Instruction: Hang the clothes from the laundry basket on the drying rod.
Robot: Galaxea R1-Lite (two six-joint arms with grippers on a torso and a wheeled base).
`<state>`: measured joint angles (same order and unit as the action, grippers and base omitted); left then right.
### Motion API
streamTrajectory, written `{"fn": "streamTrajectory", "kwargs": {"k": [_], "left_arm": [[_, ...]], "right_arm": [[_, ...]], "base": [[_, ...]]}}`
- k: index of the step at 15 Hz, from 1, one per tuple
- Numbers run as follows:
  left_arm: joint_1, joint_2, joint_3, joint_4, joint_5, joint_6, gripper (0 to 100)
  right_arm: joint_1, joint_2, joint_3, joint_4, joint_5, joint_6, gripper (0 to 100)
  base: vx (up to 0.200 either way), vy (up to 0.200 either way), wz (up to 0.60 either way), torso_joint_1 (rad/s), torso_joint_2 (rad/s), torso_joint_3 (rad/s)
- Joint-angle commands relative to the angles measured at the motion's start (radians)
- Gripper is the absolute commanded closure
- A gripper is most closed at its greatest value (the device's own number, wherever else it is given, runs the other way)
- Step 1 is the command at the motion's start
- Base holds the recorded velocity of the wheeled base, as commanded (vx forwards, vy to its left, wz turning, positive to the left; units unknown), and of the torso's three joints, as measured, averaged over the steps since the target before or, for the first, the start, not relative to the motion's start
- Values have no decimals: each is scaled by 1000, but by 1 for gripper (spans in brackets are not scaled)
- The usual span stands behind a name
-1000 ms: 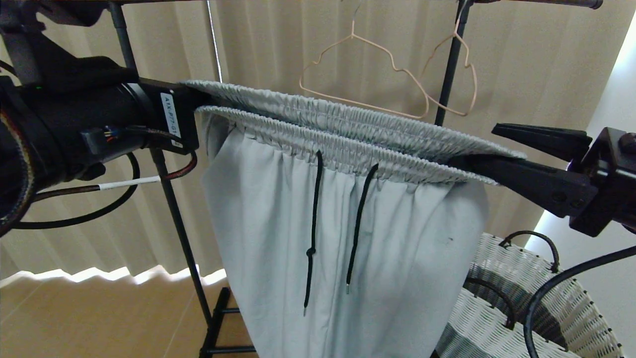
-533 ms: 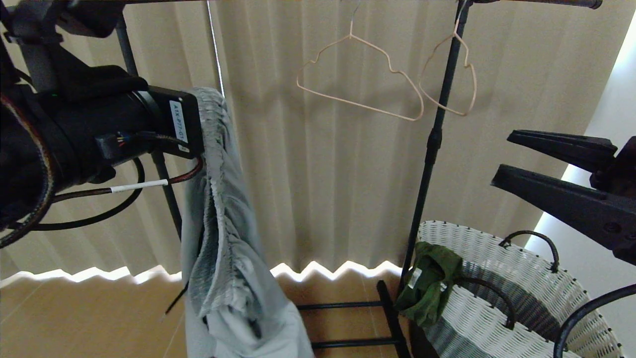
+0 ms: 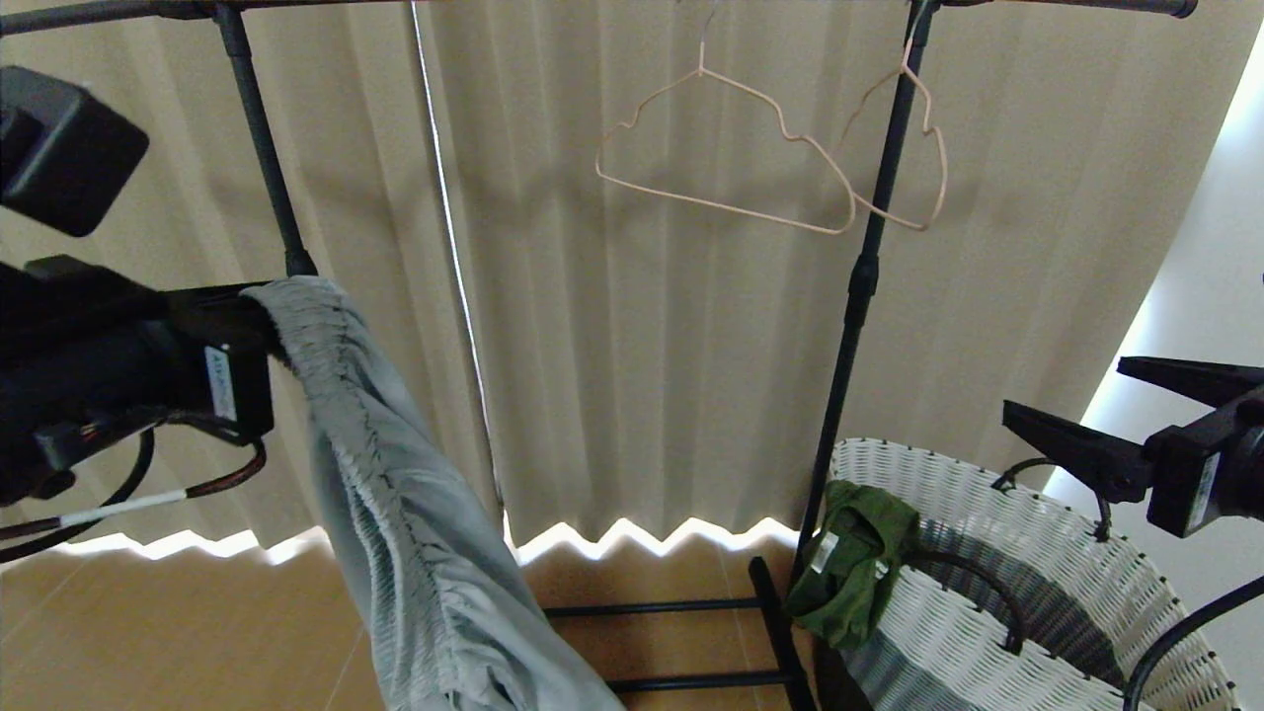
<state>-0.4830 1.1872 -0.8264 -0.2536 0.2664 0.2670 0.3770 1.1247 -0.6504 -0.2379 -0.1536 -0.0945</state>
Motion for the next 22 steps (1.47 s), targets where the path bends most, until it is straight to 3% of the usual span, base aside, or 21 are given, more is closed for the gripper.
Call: {"fn": "streamTrajectory", "kwargs": {"k": [1,4,8,16,22], "left_arm": [[73,-86,53,28,-52,1,100],[124,-101,50,45,-110,1,100],[129,-149,90,50,-113,3,100],[129,-163,104,45,-116,8,100],[129,-173,115,43,-116,9,100]], "right_arm": [[-4,-9,18,5,-58,-1,0],[-7,-19,17,3,-98,-4,0],[-24,-54,34,3,-176,-87,0],[-35,-60,32,-40,-175,-94,0],[-35,-59,34,-40,-172,-93,0]], "base": [[0,0,0,0,0,0],[0,0,0,0,0,0],[0,0,0,0,0,0],[0,0,0,0,0,0],[0,0,0,98,-315,-251]]}}
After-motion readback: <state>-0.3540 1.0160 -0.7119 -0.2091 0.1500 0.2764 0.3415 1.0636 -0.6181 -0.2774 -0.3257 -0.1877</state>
